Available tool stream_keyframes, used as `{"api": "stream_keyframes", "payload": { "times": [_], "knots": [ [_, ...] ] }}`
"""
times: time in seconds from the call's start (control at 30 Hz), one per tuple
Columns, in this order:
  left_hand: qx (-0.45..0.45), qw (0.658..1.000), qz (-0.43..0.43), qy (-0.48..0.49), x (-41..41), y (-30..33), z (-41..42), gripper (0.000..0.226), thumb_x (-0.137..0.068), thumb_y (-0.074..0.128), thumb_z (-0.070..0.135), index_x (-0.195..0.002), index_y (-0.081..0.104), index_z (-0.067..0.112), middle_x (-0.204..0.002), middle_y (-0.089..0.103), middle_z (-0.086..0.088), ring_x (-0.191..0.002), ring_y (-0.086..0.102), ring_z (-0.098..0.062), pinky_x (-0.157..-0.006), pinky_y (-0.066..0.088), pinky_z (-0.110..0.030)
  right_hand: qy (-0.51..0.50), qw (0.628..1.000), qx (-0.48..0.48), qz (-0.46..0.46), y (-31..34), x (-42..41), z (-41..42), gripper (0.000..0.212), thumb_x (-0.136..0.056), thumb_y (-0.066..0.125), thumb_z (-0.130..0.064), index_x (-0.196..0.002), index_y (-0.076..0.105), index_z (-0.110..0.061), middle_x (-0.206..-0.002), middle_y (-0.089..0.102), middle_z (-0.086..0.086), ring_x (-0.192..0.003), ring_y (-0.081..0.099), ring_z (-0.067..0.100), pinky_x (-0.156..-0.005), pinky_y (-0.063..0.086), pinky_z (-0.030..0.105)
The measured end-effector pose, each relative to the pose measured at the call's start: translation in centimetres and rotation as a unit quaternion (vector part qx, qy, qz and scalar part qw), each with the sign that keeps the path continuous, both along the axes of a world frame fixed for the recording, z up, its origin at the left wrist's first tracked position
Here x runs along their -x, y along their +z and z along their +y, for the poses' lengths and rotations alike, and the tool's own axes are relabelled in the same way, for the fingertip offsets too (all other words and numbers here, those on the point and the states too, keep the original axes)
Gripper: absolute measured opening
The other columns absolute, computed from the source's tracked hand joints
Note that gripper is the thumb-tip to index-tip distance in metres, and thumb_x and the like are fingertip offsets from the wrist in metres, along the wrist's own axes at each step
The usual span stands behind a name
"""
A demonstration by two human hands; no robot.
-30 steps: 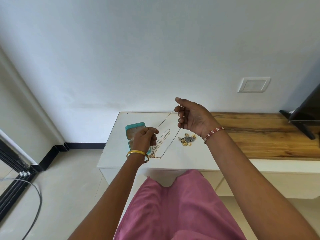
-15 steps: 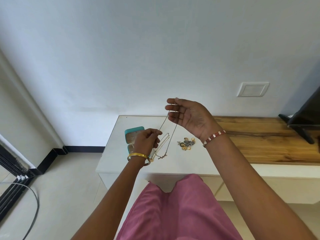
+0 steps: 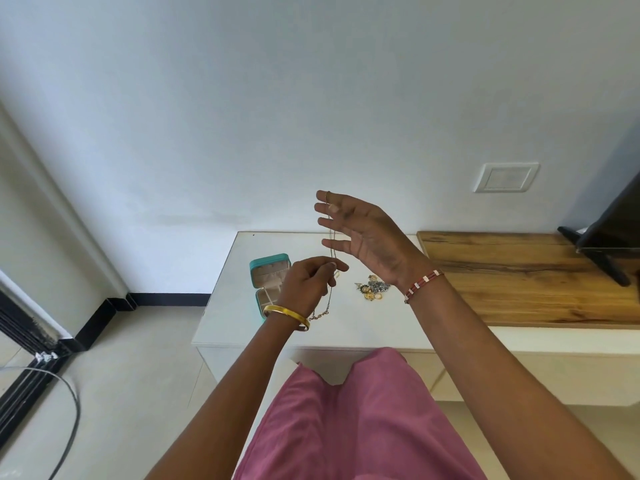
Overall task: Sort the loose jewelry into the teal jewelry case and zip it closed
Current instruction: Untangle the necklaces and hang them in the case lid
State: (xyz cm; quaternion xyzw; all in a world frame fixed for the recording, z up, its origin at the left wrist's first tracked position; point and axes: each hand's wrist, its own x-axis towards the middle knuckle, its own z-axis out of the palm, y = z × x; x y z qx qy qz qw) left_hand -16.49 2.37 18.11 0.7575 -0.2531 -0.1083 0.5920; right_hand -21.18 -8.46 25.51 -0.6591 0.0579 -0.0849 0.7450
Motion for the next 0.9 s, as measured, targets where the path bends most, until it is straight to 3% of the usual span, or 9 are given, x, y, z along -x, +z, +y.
{"api": "stream_keyframes", "payload": {
  "times": [0.17,0.3,0.43,0.5,0.6,0.7,0.77,0.83,0.9],
  "knots": [
    [-0.015,1.0,-0.005,-0.023,0.1,0.1,0.2,0.028,-0.092,0.046,0.01,-0.081,0.069,0.021,-0.063,0.059,0.003,-0.046,0.049,-0.002,-0.047,0.037,-0.005,-0.015,0.995,0.093,0.029,-0.9,0.0,-0.7,0.039,-0.093,0.051,-0.015,-0.132,0.047,-0.018,-0.138,0.049,0.003,-0.121,0.047,0.012,-0.102,0.036,0.036],
    [-0.034,0.999,-0.022,-0.022,0.1,0.1,0.2,0.025,-0.09,0.049,0.01,-0.081,0.069,0.021,-0.059,0.059,0.005,-0.043,0.048,0.004,-0.045,0.033,-0.004,-0.017,0.974,0.216,0.068,-1.8,-0.1,-1.3,0.042,-0.094,0.051,-0.019,-0.135,0.045,-0.023,-0.138,0.049,0.007,-0.127,0.045,0.015,-0.104,0.036,0.032],
    [-0.026,1.0,-0.004,0.011,-0.1,-0.3,0.3,0.026,-0.088,0.05,0.008,-0.079,0.073,0.012,-0.045,0.058,0.012,-0.042,0.048,0.004,-0.046,0.034,-0.006,0.001,0.939,0.327,0.104,-2.4,0.0,-1.9,0.04,-0.095,0.047,-0.016,-0.135,0.045,-0.022,-0.13,0.053,0.004,-0.119,0.052,0.016,-0.078,0.041,0.019],
    [-0.019,0.999,0.014,0.029,-0.2,-0.5,0.4,0.027,-0.088,0.049,0.008,-0.077,0.073,0.012,-0.042,0.058,0.014,-0.043,0.048,0.003,-0.047,0.035,-0.007,-0.012,0.916,0.384,0.117,-3.4,0.2,-2.5,0.037,-0.094,0.047,-0.016,-0.131,0.05,-0.02,-0.13,0.055,0.004,-0.119,0.052,0.017,-0.08,0.041,0.02],
    [-0.005,0.997,0.074,0.038,-0.3,-0.8,0.6,0.033,-0.089,0.048,0.009,-0.068,0.071,0.018,-0.043,0.058,0.011,-0.04,0.042,-0.003,-0.045,0.036,-0.01,-0.004,0.896,0.422,0.137,-4.6,0.6,-3.2,0.03,-0.093,0.049,-0.014,-0.121,0.059,-0.014,-0.125,0.06,0.003,-0.114,0.055,0.015,-0.087,0.039,0.022],
    [0.07,0.974,0.213,0.037,-0.2,-1.0,0.6,0.037,-0.088,0.047,0.005,-0.06,0.069,0.014,-0.043,0.054,0.006,-0.033,0.037,-0.005,-0.043,0.034,-0.016,0.061,0.889,0.422,0.165,-5.0,0.9,-3.0,0.028,-0.093,0.048,-0.012,-0.117,0.062,-0.014,-0.104,0.067,0.008,-0.087,0.059,0.016,-0.07,0.041,0.019],
    [0.123,0.946,0.297,0.032,-0.2,-1.1,0.6,0.04,-0.087,0.047,0.006,-0.054,0.068,0.012,-0.043,0.051,0.001,-0.031,0.033,-0.007,-0.04,0.031,-0.017,0.089,0.893,0.405,0.176,-5.1,1.1,-2.8,0.03,-0.094,0.046,-0.011,-0.119,0.061,-0.016,-0.098,0.068,0.009,-0.071,0.061,0.015,-0.059,0.042,0.009],
    [0.144,0.931,0.333,0.023,-0.1,-1.2,0.6,0.044,-0.09,0.047,0.011,-0.051,0.068,0.011,-0.041,0.049,0.001,-0.03,0.032,-0.007,-0.039,0.031,-0.016,0.096,0.898,0.392,0.177,-5.2,1.2,-2.7,0.03,-0.094,0.045,-0.01,-0.12,0.06,-0.017,-0.083,0.068,0.007,-0.059,0.055,0.011,-0.055,0.041,0.008],
    [0.141,0.93,0.338,0.019,-0.1,-1.3,0.6,0.039,-0.09,0.049,0.013,-0.056,0.067,0.009,-0.04,0.049,0.001,-0.03,0.032,-0.007,-0.037,0.031,-0.015,0.091,0.905,0.379,0.173,-5.2,1.2,-2.7,0.03,-0.094,0.046,-0.01,-0.12,0.06,-0.018,-0.067,0.063,0.004,-0.054,0.046,0.009,-0.057,0.04,0.016]
  ]
}}
